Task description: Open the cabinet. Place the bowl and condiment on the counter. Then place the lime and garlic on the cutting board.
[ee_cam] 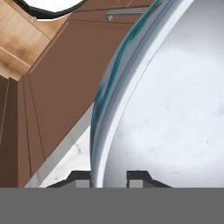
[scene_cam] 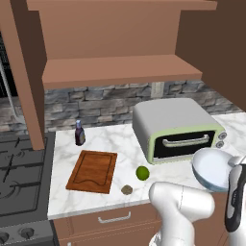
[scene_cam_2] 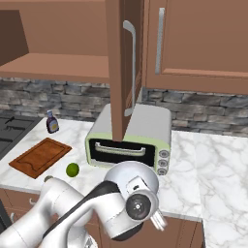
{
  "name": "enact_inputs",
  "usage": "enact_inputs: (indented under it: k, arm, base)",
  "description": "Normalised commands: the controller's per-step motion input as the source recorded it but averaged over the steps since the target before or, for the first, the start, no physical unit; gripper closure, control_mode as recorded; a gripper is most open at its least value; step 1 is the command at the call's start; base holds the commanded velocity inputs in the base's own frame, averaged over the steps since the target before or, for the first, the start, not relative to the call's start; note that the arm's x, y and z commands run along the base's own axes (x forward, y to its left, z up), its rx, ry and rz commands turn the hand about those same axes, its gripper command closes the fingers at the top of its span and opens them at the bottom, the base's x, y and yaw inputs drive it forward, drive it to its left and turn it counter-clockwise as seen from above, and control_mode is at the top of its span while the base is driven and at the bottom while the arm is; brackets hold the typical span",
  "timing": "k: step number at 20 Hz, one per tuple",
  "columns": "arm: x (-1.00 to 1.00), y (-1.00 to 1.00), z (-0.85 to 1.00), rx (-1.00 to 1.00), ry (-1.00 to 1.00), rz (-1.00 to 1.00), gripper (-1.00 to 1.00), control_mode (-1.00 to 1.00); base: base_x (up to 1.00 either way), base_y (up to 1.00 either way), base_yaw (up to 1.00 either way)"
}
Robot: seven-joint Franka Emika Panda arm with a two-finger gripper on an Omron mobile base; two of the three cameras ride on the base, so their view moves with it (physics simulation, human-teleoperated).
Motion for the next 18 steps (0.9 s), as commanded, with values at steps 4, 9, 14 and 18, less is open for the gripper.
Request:
enact_inputs:
  k: [4,9,14,18]
  arm:
    - [0.03,0.09,0.00,0.04,0.00,0.03,1.00,-1.00]
    - [0.13,0.08,0.00,0.03,0.01,0.01,1.00,-1.00]
    - [0.25,0.12,0.00,0.01,0.01,0.00,1.00,-1.00]
    - [0.31,0.14,-0.11,0.00,0.03,0.00,1.00,-1.00]
  base:
    - [0.00,0.00,0.00]
    - [0.00,0.00,0.00]
    - [0.00,0.00,0.00]
    - [0.00,0.00,0.00]
